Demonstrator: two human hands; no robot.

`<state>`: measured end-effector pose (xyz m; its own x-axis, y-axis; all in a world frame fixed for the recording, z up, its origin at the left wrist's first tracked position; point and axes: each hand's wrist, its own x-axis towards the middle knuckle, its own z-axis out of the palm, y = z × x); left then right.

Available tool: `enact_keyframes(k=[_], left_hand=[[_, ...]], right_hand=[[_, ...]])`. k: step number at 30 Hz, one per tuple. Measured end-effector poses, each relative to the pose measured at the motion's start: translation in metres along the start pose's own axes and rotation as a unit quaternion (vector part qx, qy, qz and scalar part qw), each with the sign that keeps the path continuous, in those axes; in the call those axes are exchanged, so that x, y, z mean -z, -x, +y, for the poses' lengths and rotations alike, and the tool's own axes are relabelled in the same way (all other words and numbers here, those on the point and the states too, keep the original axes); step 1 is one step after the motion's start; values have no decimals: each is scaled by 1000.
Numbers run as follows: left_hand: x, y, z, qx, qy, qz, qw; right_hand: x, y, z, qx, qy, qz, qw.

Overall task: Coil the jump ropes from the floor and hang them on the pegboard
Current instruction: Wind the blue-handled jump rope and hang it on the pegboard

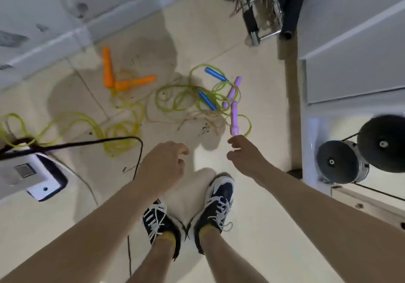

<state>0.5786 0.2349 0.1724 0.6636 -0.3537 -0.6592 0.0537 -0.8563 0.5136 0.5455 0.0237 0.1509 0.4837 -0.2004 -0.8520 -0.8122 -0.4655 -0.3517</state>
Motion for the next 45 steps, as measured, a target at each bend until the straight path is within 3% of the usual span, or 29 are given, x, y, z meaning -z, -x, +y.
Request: enact_keyframes(k=[3, 6, 9, 11, 13, 15, 17, 20, 22, 24, 26, 32, 34, 39, 41, 43, 45], left_hand=[[-67, -65, 9, -29, -42, -63, 997], [-117, -117, 20, -67, -123, -82, 987], [-144, -156, 26, -75, -185, -39, 979], [-155, -184, 27, -62, -209, -54, 974], [-159, -203, 29, -33, -215, -102, 971], [-157, -200, 33, -20, -141, -86, 986], [-141, -178, 45, -27, 38, -9, 999], [-90, -122, 85, 2, 298, 40, 954], [-42, -77, 123, 20, 405, 36, 913], [6, -25, 155, 13, 462, 7, 887], [50, 30, 183, -26, 480, -30, 876], [166, 173, 237, -69, 529, -60, 844], [206, 214, 249, -102, 555, -68, 823], [288, 316, 267, -153, 598, -60, 784], [305, 350, 270, -151, 602, -48, 783], [312, 374, 272, -128, 576, -46, 806], [313, 386, 272, -71, 489, -14, 869]], right_hand=[[-2, -66, 51, 55, 148, 35, 987], [-3, -128, 96, 92, 328, 38, 940], [-6, -170, 113, 68, 357, -13, 932], [-13, -184, 111, 86, 344, -36, 934], [-19, -179, 103, 79, 201, -49, 975], [-18, -159, 92, 19, -70, -66, 995], [-9, -135, 80, -41, -291, -49, 955], [17, -78, 54, -78, -483, 0, 872], [39, -24, 24, -109, -571, -53, 812], [62, 32, -11, -114, -626, -156, 756], [92, 83, -48, -62, -638, -216, 736], [185, 220, -170, -7, -728, -200, 656], [212, 265, -202, 30, -723, -194, 663], [245, 350, -255, 58, -608, -90, 787], [248, 380, -264, 76, -585, -76, 804], [252, 415, -272, 114, -556, -137, 812], [253, 456, -278, 165, -509, -211, 818]])
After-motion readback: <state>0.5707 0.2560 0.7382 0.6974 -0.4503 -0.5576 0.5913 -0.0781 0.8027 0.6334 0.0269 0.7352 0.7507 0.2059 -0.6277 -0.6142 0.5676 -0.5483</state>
